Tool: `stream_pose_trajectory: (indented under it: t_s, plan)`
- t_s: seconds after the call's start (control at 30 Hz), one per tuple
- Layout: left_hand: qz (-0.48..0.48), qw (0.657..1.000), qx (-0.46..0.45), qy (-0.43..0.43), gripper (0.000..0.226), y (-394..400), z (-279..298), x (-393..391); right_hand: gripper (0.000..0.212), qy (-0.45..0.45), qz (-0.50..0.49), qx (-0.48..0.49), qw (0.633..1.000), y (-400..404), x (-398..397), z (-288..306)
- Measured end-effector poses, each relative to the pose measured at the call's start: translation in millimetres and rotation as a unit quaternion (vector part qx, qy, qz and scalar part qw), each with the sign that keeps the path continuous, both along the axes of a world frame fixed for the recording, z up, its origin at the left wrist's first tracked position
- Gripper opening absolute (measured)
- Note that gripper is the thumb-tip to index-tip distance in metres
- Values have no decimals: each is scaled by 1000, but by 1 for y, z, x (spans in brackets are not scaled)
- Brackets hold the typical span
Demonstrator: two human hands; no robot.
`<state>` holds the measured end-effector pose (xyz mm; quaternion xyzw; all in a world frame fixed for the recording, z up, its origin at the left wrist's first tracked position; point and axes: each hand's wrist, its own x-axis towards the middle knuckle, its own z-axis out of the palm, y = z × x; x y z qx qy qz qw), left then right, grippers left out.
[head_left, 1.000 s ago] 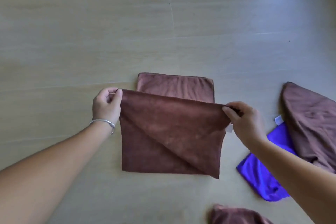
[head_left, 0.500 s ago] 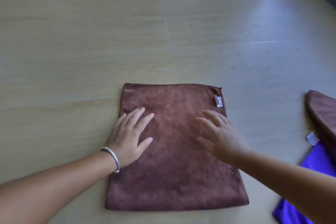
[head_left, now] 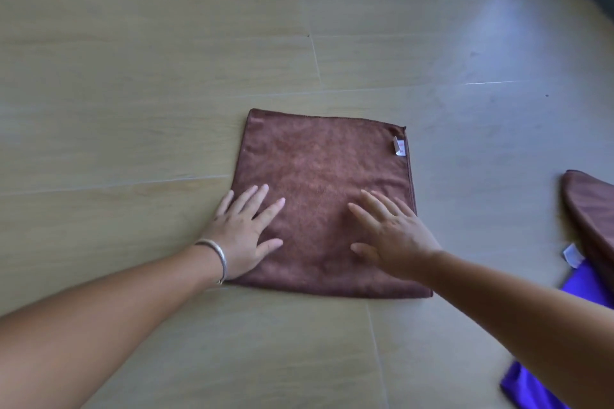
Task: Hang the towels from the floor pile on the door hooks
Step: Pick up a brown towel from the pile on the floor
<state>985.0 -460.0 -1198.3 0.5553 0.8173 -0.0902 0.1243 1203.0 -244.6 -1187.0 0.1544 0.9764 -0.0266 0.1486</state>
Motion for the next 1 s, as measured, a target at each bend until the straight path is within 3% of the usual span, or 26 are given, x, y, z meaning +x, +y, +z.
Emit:
stream_pose_trajectory:
  t_s: [0.1, 0.23, 0.33, 0.47, 0.63, 0.73, 0.97, 1.0]
  plan:
    - [-120, 991, 57, -1, 75, -34, 0, 21, 76, 54, 83, -34, 994, -18, 29, -6]
    - [-192, 978, 73, 37, 70, -75, -11, 22, 70, 31, 175, -17, 984, -15, 81, -22]
    - [-199, 976, 87, 35, 62, -80, -8, 19, 57, 66, 181, -5, 981, -9, 89, -24]
    - [-182, 969, 163, -39, 57, -79, 0, 9, 45, 111, 204, 9, 973, -2, 89, -26]
    - [-200, 957, 211, -15, 62, -77, 10, 8, 39, 117, 221, 15, 968, 2, 84, -20]
    - [-162, 967, 194, -38, 65, -70, 47, 5, 30, 130, 170, 1, 977, -1, 73, 18]
    - [-24, 982, 181, -45, 9, -58, 215, -14, 14, 179, 49, 1, 983, 9, 32, 188]
    - [-12, 983, 179, -48, 12, -56, 244, -18, 8, 172, 26, -12, 985, 10, 25, 217]
